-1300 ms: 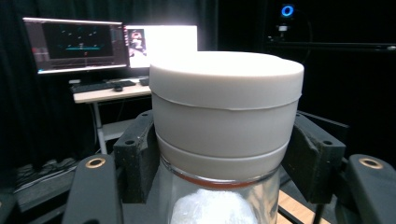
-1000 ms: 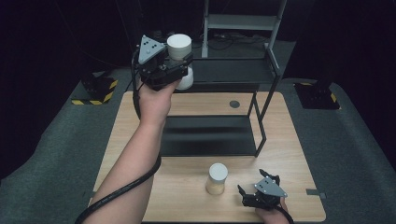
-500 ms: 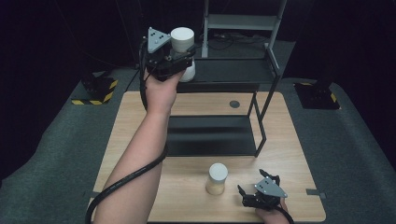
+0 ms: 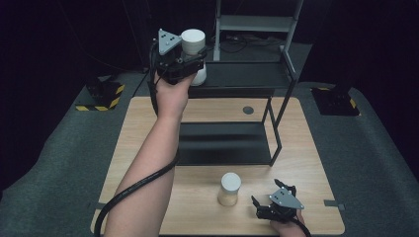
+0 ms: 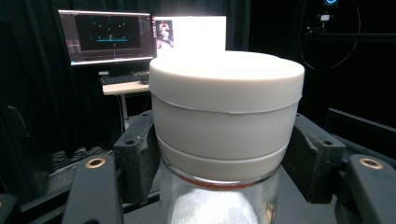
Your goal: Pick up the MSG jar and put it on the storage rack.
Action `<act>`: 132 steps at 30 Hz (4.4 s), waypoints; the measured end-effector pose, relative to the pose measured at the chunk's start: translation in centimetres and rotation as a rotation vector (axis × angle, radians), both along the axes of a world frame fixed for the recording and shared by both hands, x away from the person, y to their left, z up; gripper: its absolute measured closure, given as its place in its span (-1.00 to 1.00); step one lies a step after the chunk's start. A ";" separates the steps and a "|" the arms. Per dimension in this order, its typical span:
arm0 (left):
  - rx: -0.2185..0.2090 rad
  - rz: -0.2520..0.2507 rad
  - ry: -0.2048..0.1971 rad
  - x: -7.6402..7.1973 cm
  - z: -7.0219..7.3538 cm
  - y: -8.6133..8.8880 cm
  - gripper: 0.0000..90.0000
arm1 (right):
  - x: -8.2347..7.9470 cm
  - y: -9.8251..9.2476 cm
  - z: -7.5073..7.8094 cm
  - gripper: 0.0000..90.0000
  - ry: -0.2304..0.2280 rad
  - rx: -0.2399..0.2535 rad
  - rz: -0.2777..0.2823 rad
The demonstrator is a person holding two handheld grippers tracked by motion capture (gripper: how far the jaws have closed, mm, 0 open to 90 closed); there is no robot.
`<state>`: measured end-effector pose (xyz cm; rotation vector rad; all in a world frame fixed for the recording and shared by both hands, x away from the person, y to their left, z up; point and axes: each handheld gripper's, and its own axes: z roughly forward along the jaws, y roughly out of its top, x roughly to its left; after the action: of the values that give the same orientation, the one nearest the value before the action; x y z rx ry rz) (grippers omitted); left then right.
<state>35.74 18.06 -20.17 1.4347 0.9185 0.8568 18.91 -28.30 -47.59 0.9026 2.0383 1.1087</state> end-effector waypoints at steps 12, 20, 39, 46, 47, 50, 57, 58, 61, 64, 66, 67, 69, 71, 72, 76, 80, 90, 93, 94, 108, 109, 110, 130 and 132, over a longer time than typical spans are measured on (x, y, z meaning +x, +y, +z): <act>0.001 -0.014 -0.019 0.0 -0.9 0.4 -0.23 | 0.0 0.0 0.0 -1.00 0.001 -0.001 -0.002; -0.013 -0.004 -0.011 -0.1 -0.9 0.1 -0.24 | 0.0 0.1 0.0 -1.00 0.001 -0.004 -0.002; -0.040 0.018 0.017 -0.3 -0.8 -0.7 -0.99 | 0.1 -0.3 0.0 -1.00 0.011 0.019 -0.003; -0.023 0.008 0.012 -1.2 -0.7 -0.4 -0.99 | 0.1 0.0 0.1 -1.00 0.011 0.000 0.001; -0.021 0.007 0.010 -1.3 -0.8 -0.3 -0.99 | 0.1 0.0 0.1 -1.00 0.011 0.001 0.001; -0.022 0.008 0.010 -1.7 -0.9 -0.2 -0.99 | 0.1 -0.1 0.1 -1.00 0.011 0.007 0.000; -0.001 0.016 0.014 -3.3 -1.3 -0.3 -0.99 | 0.1 0.0 0.1 -1.00 0.009 0.002 -0.001; 0.003 0.017 0.013 -3.5 -1.3 -0.3 -0.99 | 0.1 0.0 0.1 -1.00 0.009 0.004 -0.001; 0.004 0.025 0.014 -4.3 -1.3 -0.2 -0.99 | 0.2 0.0 0.1 -1.00 0.015 0.006 -0.002; 0.005 0.021 0.003 -5.4 -1.6 0.0 -0.99 | 0.1 0.0 0.1 -1.00 0.011 0.002 0.001; 0.012 0.018 0.002 -5.9 -1.8 0.1 -0.99 | 0.1 0.0 0.1 -1.00 0.009 0.003 -0.001; 0.017 0.016 0.004 -6.2 -1.8 0.2 -0.99 | 0.1 0.0 0.1 -1.00 0.009 0.003 -0.002; 0.025 0.012 0.002 -6.7 -2.0 0.3 -0.99 | 0.1 0.0 0.1 -1.00 0.007 0.002 -0.003; 0.031 0.011 0.003 -7.3 -2.3 0.3 -0.99 | 0.1 0.1 0.1 -1.00 0.007 -0.001 -0.002; 0.032 0.010 0.011 -7.6 -2.5 0.4 -0.99 | 0.1 0.1 0.1 -1.00 0.008 -0.003 -0.001; 0.039 0.006 0.019 -8.8 -3.1 0.7 -0.99 | 0.1 0.0 0.1 -1.00 0.008 -0.002 0.001; 0.050 0.001 0.037 -9.7 -3.8 1.1 -0.99 | 0.1 0.0 0.1 -1.00 0.008 -0.002 0.000; 0.090 0.004 0.059 -12.9 -7.1 2.2 -0.99 | 0.1 0.1 0.1 -1.00 0.006 -0.006 0.000; 0.085 0.009 0.073 -14.0 -8.4 2.8 -0.99 | 0.0 0.2 0.1 -1.00 0.004 -0.009 -0.001; 0.080 0.009 0.080 -14.2 -8.9 3.0 -0.99 | 0.0 0.2 0.1 -1.00 0.004 -0.011 0.000; 0.140 0.008 0.130 -18.1 -15.6 5.4 -0.99 | 0.0 0.6 0.2 -1.00 0.005 -0.032 -0.008; 0.144 0.006 0.137 -18.3 -16.3 5.5 -0.99 | 0.0 0.7 0.2 -1.00 0.005 -0.037 -0.008; 0.146 0.006 0.141 -18.4 -16.6 5.6 -0.99 | 0.0 0.8 0.2 -1.00 0.005 -0.041 -0.008; 0.273 -0.036 0.344 -18.6 -25.8 6.5 -0.99 | 0.0 0.9 0.2 -1.00 0.003 -0.047 -0.010; 0.297 -0.045 0.367 -18.3 -26.1 6.4 -0.99 | 0.0 0.8 0.2 -1.00 0.004 -0.044 -0.010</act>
<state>17.40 24.42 -46.29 1.9063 1.0563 0.7288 18.91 -27.47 -47.35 0.8933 2.0516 1.0535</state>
